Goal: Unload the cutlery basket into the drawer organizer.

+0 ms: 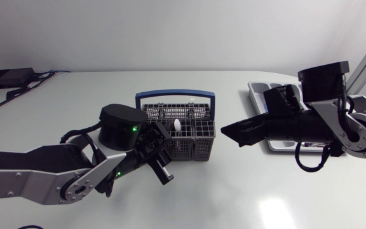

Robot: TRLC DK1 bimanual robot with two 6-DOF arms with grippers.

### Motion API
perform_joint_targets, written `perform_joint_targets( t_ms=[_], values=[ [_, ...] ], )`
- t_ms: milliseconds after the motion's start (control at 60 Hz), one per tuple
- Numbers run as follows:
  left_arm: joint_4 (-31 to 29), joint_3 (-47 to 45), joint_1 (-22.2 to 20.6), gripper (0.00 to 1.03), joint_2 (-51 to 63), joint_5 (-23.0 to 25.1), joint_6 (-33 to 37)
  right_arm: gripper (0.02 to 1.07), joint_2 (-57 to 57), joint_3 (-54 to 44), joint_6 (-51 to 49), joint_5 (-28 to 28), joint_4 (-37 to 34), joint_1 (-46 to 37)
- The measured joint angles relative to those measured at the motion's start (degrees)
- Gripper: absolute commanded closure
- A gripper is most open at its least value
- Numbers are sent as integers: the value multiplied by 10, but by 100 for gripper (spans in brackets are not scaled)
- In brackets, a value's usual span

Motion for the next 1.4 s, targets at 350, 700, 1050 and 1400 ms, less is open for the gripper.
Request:
perform_joint_targets(
  t_ms=[350, 700, 1050, 1400],
  values=[
    [-33, 1, 25, 70, -38, 55, -4, 7, 0, 0, 0, 0, 0, 0],
    [-84, 23, 60, 79, -46, 126, -42, 7, 0, 0, 0, 2, 0, 0],
    [-110, 37, 60, 83, -54, 142, -57, 7, 0, -5, 0, 2, 1, 0],
    [-152, 63, 66, 87, -66, 170, -82, 7, -5, -15, 0, 5, 1, 0]
  ],
)
